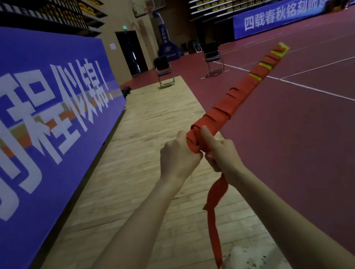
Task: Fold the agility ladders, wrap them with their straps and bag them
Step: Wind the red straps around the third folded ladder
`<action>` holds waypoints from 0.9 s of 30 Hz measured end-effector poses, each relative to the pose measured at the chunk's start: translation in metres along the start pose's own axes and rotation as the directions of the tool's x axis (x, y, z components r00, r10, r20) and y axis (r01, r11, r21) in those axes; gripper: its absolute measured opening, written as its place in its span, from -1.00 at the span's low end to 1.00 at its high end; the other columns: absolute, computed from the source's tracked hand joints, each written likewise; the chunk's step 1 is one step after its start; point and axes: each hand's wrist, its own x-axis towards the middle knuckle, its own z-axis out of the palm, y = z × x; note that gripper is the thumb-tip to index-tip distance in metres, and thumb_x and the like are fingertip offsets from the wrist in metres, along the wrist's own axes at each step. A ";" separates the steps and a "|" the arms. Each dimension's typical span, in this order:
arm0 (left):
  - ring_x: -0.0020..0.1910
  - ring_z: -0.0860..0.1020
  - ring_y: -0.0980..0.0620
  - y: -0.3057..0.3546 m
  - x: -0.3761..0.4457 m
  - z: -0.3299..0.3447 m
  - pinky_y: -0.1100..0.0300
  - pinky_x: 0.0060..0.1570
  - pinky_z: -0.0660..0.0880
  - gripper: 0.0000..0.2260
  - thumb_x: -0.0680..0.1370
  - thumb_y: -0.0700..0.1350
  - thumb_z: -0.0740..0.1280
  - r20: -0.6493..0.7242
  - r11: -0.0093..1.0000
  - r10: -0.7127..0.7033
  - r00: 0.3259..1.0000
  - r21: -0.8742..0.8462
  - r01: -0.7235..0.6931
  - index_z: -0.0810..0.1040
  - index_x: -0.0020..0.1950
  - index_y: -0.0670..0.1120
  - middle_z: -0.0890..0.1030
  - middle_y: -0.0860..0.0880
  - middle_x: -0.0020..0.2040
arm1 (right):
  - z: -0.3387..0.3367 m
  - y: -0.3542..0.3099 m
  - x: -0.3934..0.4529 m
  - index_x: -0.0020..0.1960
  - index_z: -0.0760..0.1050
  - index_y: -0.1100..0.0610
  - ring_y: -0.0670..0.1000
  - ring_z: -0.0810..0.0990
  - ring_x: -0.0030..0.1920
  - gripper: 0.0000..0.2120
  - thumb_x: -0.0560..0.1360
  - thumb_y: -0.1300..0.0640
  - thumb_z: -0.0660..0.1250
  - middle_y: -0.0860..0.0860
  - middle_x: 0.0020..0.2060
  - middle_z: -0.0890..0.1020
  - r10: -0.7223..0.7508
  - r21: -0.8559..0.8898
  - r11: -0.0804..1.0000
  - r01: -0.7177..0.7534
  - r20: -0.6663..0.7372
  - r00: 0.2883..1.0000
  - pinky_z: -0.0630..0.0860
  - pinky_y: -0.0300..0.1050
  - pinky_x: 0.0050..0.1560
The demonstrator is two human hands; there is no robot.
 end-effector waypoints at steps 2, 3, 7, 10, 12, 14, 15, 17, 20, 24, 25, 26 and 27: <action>-0.37 0.54 -0.08 -0.006 -0.005 0.006 0.20 -0.37 0.30 -0.74 0.35 -0.15 0.45 -0.076 0.985 0.124 0.989 0.132 -0.113 0.48 -0.03 -0.16 0.57 -0.06 -0.30 | 0.002 -0.003 0.004 -0.34 0.34 0.09 -0.10 0.23 -0.57 -0.56 0.44 -0.21 0.40 -0.05 -0.57 0.30 0.112 0.096 0.990 -0.107 -0.048 0.993 0.18 -0.22 -0.54; -0.45 0.54 -0.08 -0.010 -0.008 0.010 0.21 -0.44 0.29 -0.72 0.33 -0.17 0.49 -0.121 0.964 0.206 0.971 0.197 -0.180 0.49 -0.05 -0.18 0.55 -0.06 -0.35 | 0.004 -0.004 0.004 -0.30 0.37 0.09 -0.09 0.24 -0.55 -0.57 0.40 -0.22 0.43 -0.04 -0.54 0.32 0.165 0.140 0.977 -0.158 -0.036 0.986 0.20 -0.20 -0.51; -0.57 0.49 0.00 -0.033 -0.019 0.019 0.27 -0.60 0.31 -0.76 0.34 -0.17 0.54 -0.272 0.855 0.459 0.846 0.396 -0.336 0.52 -0.13 -0.17 0.52 -0.02 -0.39 | 0.007 -0.004 0.003 -0.33 0.37 0.05 -0.11 0.28 -0.55 -0.57 0.37 -0.25 0.43 -0.07 -0.53 0.33 0.224 0.142 0.964 -0.226 0.029 0.974 0.23 -0.22 -0.52; -0.50 0.53 0.00 -0.037 -0.026 0.015 0.26 -0.55 0.31 -0.69 0.33 -0.11 0.54 -0.190 0.857 0.446 0.875 0.372 -0.356 0.53 -0.02 -0.13 0.57 0.00 -0.32 | 0.005 0.002 0.002 -0.34 0.37 0.07 -0.11 0.27 -0.57 -0.68 0.46 -0.05 0.40 -0.08 -0.56 0.32 0.171 0.131 0.976 -0.175 0.045 0.984 0.22 -0.24 -0.55; -0.32 0.57 0.02 -0.024 -0.024 0.003 0.21 -0.40 0.35 -0.58 0.35 0.02 0.49 0.127 0.962 0.186 0.974 0.178 -0.207 0.42 0.11 -0.03 0.59 0.05 -0.20 | -0.002 0.009 0.003 -0.34 0.38 0.08 -0.10 0.25 -0.57 -0.70 0.48 0.01 0.38 -0.08 -0.57 0.32 0.134 0.094 0.986 -0.137 0.038 0.990 0.19 -0.23 -0.53; -0.19 0.60 0.05 -0.017 -0.007 -0.012 0.18 -0.27 0.46 -0.57 0.40 0.08 0.45 0.599 0.986 -0.095 0.795 -0.052 0.157 0.33 0.11 -0.01 0.61 0.04 -0.13 | -0.007 0.012 0.002 -0.34 0.42 0.10 -0.08 0.24 -0.54 -0.71 0.51 0.05 0.35 -0.08 -0.58 0.35 0.068 0.059 0.995 -0.076 0.127 0.990 0.17 -0.21 -0.50; -0.16 0.64 0.03 -0.017 0.004 -0.018 0.15 -0.23 0.52 -0.58 0.41 0.03 0.46 0.742 0.937 -0.121 0.660 -0.133 0.322 0.31 0.11 -0.03 0.64 -0.01 -0.10 | -0.008 0.012 0.002 -0.34 0.45 0.11 -0.08 0.23 -0.53 -0.71 0.53 0.06 0.33 -0.07 -0.57 0.36 0.040 0.042 0.998 -0.050 0.203 0.978 0.15 -0.21 -0.50; -0.20 0.66 -0.03 -0.017 0.019 -0.020 0.13 -0.25 0.55 -0.61 0.42 -0.16 0.46 0.837 0.868 -0.066 0.543 -0.220 0.446 0.32 0.11 -0.07 0.64 -0.11 -0.10 | -0.009 0.012 0.003 -0.29 0.45 0.17 -0.09 0.22 -0.54 -0.70 0.57 0.05 0.29 -0.04 -0.56 0.34 0.028 -0.011 1.000 -0.026 0.333 0.943 0.15 -0.23 -0.50; -0.29 0.56 -0.03 -0.014 0.012 -0.011 0.16 -0.33 0.46 -0.80 0.42 -0.23 0.35 0.735 0.928 -0.049 0.676 -0.216 0.302 0.48 -0.01 -0.02 0.57 -0.06 -0.22 | -0.007 0.009 0.005 -0.30 0.42 0.17 -0.10 0.22 -0.55 -0.67 0.56 0.00 0.32 -0.04 -0.54 0.33 0.073 -0.101 0.994 -0.040 0.342 0.937 0.15 -0.26 -0.55; -0.11 0.60 -0.17 -0.026 -0.003 -0.008 0.12 -0.27 0.41 -0.69 0.37 -0.12 0.36 0.161 0.935 0.044 0.986 0.340 -0.097 0.50 0.10 -0.04 0.62 -0.06 -0.08 | -0.013 0.004 0.008 -0.22 0.56 0.14 -0.08 0.47 -0.47 -0.78 0.50 0.01 0.41 -0.04 -0.47 0.54 0.059 0.003 0.998 -0.061 0.208 0.976 0.39 -0.30 -0.46; -0.20 0.60 -0.17 -0.033 -0.002 -0.009 0.12 -0.33 0.42 -0.68 0.29 -0.15 0.42 0.027 0.880 0.165 0.986 0.447 -0.159 0.51 0.02 -0.09 0.62 -0.07 -0.15 | -0.016 0.004 0.008 -0.18 0.58 0.17 -0.08 0.50 -0.47 -0.73 0.52 -0.03 0.36 -0.04 -0.48 0.56 0.108 0.144 0.979 -0.144 0.234 0.966 0.40 -0.31 -0.46; -0.31 0.59 -0.15 -0.038 -0.001 -0.009 0.14 -0.40 0.42 -0.68 0.19 -0.20 0.46 -0.067 0.833 0.282 0.957 0.512 -0.210 0.53 -0.09 -0.11 0.60 -0.07 -0.25 | -0.018 0.004 0.009 -0.18 0.57 0.18 -0.11 0.46 -0.53 -0.66 0.54 -0.09 0.30 -0.05 -0.53 0.51 0.157 0.258 0.939 -0.229 0.273 0.949 0.37 -0.33 -0.50; -0.39 0.56 -0.13 -0.040 -0.001 -0.009 0.16 -0.44 0.39 -0.68 0.12 -0.23 0.47 -0.112 0.806 0.347 0.931 0.543 -0.235 0.52 -0.17 -0.12 0.57 -0.05 -0.32 | -0.020 0.004 0.010 -0.21 0.57 0.20 -0.15 0.38 -0.59 -0.59 0.55 -0.13 0.26 -0.07 -0.59 0.43 0.197 0.317 0.902 -0.292 0.299 0.934 0.31 -0.35 -0.56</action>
